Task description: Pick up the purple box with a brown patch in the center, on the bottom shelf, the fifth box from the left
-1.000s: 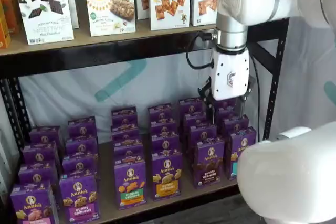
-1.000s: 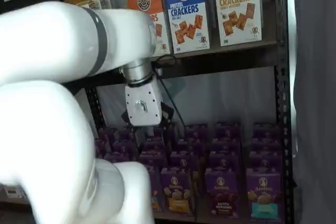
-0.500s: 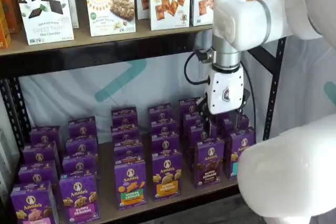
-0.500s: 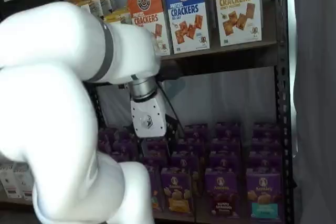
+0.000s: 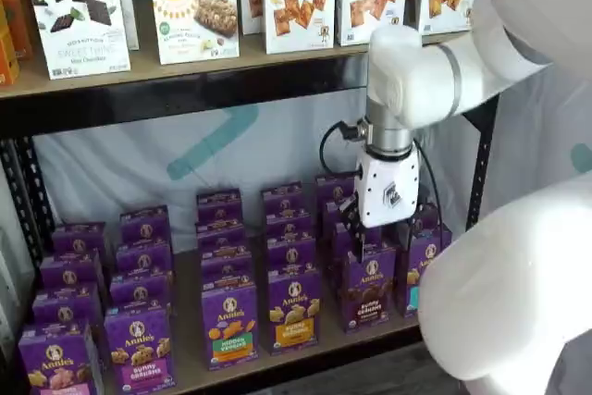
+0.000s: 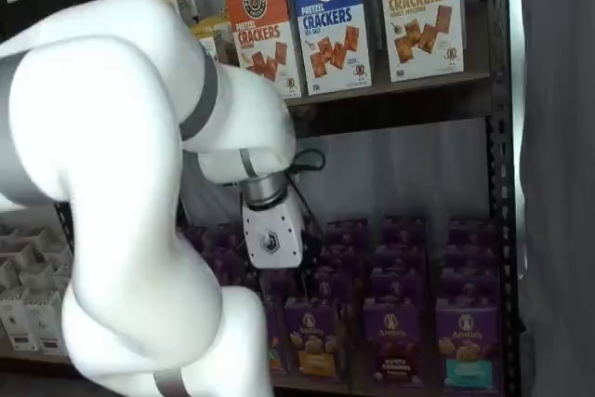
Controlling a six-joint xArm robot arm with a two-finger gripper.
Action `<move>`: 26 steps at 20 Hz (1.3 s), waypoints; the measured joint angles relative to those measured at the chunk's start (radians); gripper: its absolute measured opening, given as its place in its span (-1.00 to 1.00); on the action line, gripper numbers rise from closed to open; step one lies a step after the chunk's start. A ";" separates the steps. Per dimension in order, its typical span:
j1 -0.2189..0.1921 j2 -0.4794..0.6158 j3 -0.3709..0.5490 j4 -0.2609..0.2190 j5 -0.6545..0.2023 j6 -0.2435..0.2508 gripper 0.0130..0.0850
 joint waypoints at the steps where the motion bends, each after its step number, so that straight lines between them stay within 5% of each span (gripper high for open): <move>1: -0.002 0.027 0.008 -0.001 -0.037 0.000 1.00; 12: -0.051 0.228 0.039 -0.098 -0.290 0.037 1.00; 22: -0.077 0.446 -0.020 -0.085 -0.445 0.006 1.00; 26: -0.100 0.540 -0.058 -0.152 -0.507 0.048 1.00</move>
